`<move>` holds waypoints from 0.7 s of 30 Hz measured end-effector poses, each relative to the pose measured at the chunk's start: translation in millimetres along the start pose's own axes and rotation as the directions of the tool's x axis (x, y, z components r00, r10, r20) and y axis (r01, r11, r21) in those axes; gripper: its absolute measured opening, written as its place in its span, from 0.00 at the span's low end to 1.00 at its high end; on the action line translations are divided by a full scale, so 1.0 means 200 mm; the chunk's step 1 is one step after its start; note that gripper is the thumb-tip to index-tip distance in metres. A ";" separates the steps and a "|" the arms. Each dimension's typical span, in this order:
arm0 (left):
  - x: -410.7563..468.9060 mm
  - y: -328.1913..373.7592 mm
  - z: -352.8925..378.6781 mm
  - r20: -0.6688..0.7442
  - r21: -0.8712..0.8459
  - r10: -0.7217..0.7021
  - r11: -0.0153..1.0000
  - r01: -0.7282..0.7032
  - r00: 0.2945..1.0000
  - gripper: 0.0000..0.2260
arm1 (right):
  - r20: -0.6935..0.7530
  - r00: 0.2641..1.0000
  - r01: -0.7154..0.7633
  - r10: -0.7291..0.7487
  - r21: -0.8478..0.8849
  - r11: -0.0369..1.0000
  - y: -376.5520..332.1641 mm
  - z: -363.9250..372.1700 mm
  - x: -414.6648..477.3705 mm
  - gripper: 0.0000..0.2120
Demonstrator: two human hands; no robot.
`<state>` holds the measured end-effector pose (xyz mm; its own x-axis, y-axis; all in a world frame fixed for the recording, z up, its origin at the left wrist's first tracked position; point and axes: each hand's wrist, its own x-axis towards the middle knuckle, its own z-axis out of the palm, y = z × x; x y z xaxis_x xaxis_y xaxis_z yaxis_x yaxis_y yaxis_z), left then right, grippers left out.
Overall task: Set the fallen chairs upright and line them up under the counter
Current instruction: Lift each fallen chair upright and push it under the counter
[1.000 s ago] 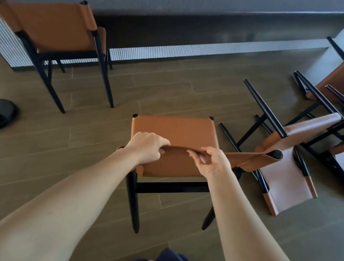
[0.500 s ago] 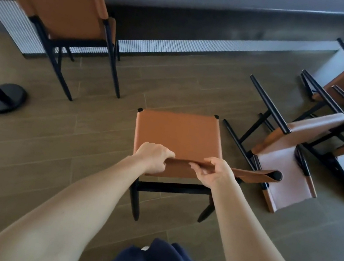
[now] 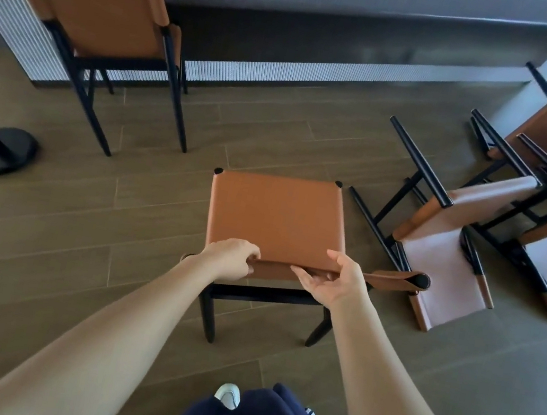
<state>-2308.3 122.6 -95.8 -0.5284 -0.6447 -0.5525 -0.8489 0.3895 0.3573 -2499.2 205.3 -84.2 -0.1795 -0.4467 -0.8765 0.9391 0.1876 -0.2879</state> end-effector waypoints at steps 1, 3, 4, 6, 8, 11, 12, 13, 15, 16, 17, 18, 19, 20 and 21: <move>-0.02 0.00 0.00 0.041 -0.068 0.003 0.998 0.000 0.999 0.19 | 0.008 1.000 0.029 -0.029 -0.011 1.000 0.01 -0.02 0.00 0.28; -0.08 0.02 0.00 -0.020 -0.273 0.041 0.961 -0.045 0.999 0.19 | 0.039 0.996 0.077 -0.075 -0.051 0.996 0.01 -0.05 0.00 0.21; -0.11 0.03 0.00 -0.115 -0.391 0.056 0.915 -0.097 0.992 0.16 | 0.049 0.995 0.094 -0.091 -0.068 0.993 0.00 -0.06 0.00 0.17; -0.19 0.08 0.02 -0.273 -0.584 0.028 0.789 -0.189 0.962 0.08 | 0.046 0.993 0.111 -0.108 -0.084 0.990 -0.02 -0.09 0.00 0.15; -0.26 0.14 0.07 -0.301 -0.763 -0.005 0.601 -0.238 0.954 0.07 | 0.016 0.993 0.118 -0.117 -0.084 0.989 -0.05 -0.11 0.01 0.18; -0.28 0.23 0.18 -0.215 -0.951 -0.026 0.232 -0.203 0.976 0.12 | -0.010 0.994 0.110 -0.111 -0.091 0.990 -0.07 -0.12 0.02 0.19; -0.28 0.26 0.22 -0.166 -0.980 -0.043 0.120 -0.160 0.985 0.13 | -0.011 0.994 0.108 -0.110 -0.100 0.989 -0.08 -0.11 0.03 0.20; -0.27 0.27 0.24 -0.112 -0.994 -0.074 0.020 -0.111 0.991 0.14 | -0.007 0.994 0.107 -0.108 -0.109 0.988 -0.08 -0.11 0.03 0.20; -0.23 0.28 0.26 0.021 -0.987 -0.170 -0.158 -0.007 0.985 0.16 | 0.006 0.994 0.107 -0.107 -0.132 0.985 -0.10 -0.10 0.03 0.18; -0.21 0.27 0.27 0.081 -0.974 -0.221 -0.225 0.030 0.972 0.18 | 0.013 0.995 0.100 -0.099 -0.150 0.984 -0.11 -0.10 0.04 0.17; -0.20 0.27 0.27 0.130 -0.962 -0.265 -0.265 0.058 0.955 0.21 | 0.019 0.996 0.085 -0.083 -0.178 0.980 -0.13 -0.09 0.04 0.15; -0.18 0.27 0.27 0.175 -0.954 -0.300 -0.289 0.085 0.938 0.24 | 0.021 0.998 0.069 -0.066 -0.217 0.974 -0.14 -0.10 0.04 0.12; -0.17 0.27 0.28 0.217 -0.943 -0.326 -0.314 0.111 0.920 0.26 | 0.018 0.998 0.056 -0.053 -0.263 0.963 -0.15 -0.11 0.04 0.09; -0.15 0.28 0.28 0.252 -0.928 -0.345 -0.351 0.125 0.904 0.28 | 0.015 0.999 0.042 -0.040 -0.307 0.951 -0.16 -0.12 0.05 0.06; -0.14 0.29 0.28 0.275 -0.909 -0.357 -0.400 0.120 0.893 0.28 | 0.012 1.000 0.031 -0.029 -0.335 0.942 -0.17 -0.13 0.06 0.05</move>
<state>-2343.6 200.1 -102.7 -0.1732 -0.5339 -0.8276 0.2897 -0.8308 0.4753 -2540.3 216.2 -95.4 -0.2029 -0.4619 -0.8634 0.7804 0.4563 -0.4275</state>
